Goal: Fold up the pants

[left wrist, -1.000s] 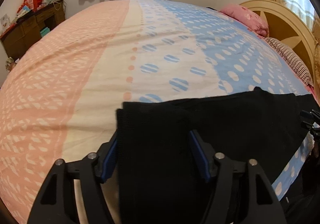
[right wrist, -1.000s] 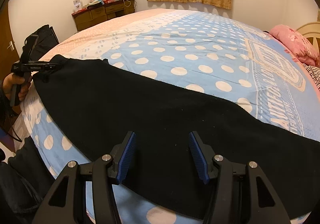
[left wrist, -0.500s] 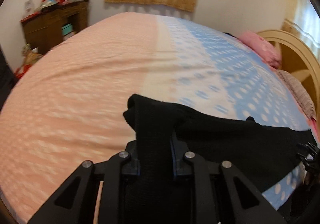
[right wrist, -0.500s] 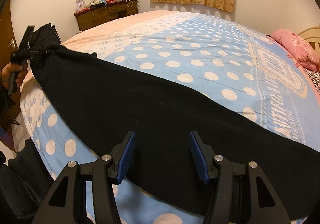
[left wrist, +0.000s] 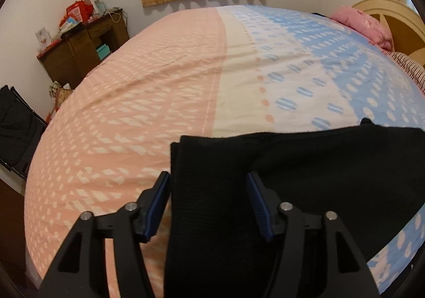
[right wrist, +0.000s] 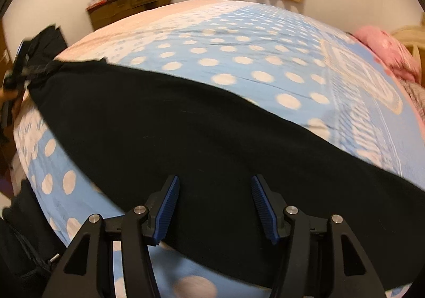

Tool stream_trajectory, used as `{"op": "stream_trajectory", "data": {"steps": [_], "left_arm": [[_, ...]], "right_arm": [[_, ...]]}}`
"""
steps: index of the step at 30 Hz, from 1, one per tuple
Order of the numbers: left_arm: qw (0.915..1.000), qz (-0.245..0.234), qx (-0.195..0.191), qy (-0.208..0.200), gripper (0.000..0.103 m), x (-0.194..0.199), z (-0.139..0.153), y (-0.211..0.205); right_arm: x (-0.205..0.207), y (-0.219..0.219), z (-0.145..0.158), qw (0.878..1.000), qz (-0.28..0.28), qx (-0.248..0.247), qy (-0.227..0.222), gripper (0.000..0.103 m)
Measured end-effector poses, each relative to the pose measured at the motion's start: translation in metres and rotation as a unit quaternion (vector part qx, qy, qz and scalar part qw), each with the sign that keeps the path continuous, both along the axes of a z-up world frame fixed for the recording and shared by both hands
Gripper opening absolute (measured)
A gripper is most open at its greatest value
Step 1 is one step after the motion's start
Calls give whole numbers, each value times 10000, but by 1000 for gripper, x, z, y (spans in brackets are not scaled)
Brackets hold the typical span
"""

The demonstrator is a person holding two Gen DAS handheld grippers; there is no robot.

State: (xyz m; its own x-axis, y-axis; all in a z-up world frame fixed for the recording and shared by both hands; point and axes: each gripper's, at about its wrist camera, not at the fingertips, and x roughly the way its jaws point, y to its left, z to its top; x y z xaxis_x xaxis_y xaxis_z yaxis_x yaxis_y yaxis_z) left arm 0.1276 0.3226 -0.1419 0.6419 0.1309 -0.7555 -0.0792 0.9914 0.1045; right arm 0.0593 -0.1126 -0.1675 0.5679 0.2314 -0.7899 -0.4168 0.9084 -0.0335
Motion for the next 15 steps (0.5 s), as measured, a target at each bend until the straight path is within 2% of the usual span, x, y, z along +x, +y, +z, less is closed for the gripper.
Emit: {"op": "stream_trajectory", "data": {"steps": [7, 10, 15], "left_arm": [[9999, 139, 30, -46, 74, -2, 2, 5], [9998, 173, 94, -42, 79, -2, 1, 4], [9997, 231, 106, -42, 85, -4, 2, 6]], "right_arm": [[-1, -22, 13, 9993, -357, 75, -120, 59], [3, -31, 4, 9982, -583, -82, 83, 60], [-7, -34, 0, 9986, -492, -142, -94, 61]]}}
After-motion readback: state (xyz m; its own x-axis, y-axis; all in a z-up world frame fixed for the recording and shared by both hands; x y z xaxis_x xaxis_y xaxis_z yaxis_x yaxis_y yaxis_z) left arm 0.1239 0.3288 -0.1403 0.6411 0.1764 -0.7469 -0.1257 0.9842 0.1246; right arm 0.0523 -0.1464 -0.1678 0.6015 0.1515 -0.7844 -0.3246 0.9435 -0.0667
